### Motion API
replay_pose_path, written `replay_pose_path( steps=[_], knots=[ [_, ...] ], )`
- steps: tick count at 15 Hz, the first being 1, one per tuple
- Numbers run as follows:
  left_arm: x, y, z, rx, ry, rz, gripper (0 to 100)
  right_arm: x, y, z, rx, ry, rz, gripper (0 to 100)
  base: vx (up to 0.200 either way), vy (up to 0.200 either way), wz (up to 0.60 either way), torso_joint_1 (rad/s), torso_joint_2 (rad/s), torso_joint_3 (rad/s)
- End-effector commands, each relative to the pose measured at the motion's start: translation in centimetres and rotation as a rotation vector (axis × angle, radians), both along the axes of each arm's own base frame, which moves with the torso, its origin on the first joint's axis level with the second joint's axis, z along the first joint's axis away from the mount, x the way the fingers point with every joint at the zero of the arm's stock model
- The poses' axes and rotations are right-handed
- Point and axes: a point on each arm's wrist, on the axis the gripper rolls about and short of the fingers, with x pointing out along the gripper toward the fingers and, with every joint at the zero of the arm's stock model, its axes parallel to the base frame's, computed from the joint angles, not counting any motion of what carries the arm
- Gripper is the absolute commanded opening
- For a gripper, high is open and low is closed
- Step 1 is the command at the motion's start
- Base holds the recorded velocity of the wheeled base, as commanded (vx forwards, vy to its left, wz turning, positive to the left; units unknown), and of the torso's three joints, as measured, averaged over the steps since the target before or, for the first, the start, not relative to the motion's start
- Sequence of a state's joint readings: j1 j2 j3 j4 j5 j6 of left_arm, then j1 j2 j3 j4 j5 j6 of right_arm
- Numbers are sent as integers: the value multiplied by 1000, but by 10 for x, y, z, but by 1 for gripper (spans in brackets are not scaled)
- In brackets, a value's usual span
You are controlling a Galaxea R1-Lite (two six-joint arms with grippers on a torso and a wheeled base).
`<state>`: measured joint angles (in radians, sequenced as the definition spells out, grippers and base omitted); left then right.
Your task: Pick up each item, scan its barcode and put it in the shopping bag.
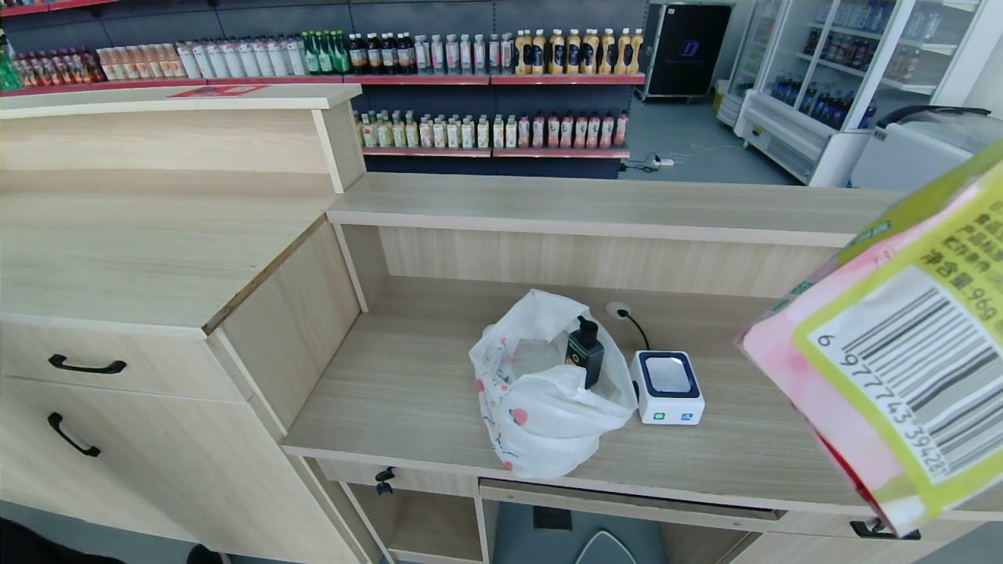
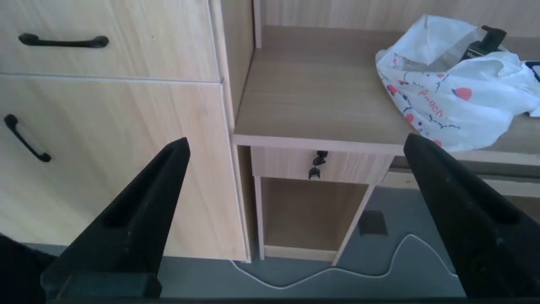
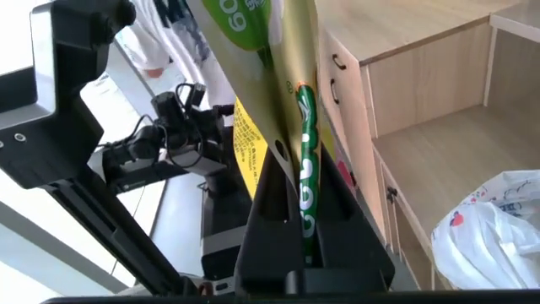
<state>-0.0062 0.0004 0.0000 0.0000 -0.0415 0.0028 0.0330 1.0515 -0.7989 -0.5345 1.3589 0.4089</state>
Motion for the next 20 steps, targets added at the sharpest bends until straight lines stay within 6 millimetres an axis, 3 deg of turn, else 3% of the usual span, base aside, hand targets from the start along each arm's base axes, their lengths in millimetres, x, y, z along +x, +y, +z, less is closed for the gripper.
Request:
replay_pose_path(
  steps=[1, 4, 6, 7, 9, 14, 17, 20],
  knots=[
    [0, 0, 0, 0, 1, 0, 100, 9, 0, -3, 9, 19, -46, 0, 0, 0, 0, 0, 0, 0],
    [0, 0, 0, 0, 1, 0, 100, 56, -14, -41, -56, -67, -436, 0, 0, 0, 0, 0, 0, 0],
    [0, 0, 0, 0, 1, 0, 100, 85, -34, -71, -252, -239, -702, 0, 0, 0, 0, 0, 0, 0],
    [0, 0, 0, 0, 1, 0, 100, 99, -55, -87, -382, -363, -848, 0, 0, 0, 0, 0, 0, 0],
    [0, 0, 0, 0, 1, 0, 100, 98, -85, -107, -530, -511, -1013, 0, 0, 0, 0, 0, 0, 0],
    [0, 0, 0, 0, 1, 0, 100, 93, -140, -124, -841, -648, -1151, 0, 0, 0, 0, 0, 0, 0],
    [0, 0, 0, -1, 1, 0, 100, 96, -144, -135, -877, -636, -1129, 0, 0, 0, 0, 0, 0, 0],
    [0, 0, 0, -1, 1, 0, 100, 114, -140, -144, -916, -675, -1061, 0, 0, 0, 600, -1, 2, 4]
  ],
)
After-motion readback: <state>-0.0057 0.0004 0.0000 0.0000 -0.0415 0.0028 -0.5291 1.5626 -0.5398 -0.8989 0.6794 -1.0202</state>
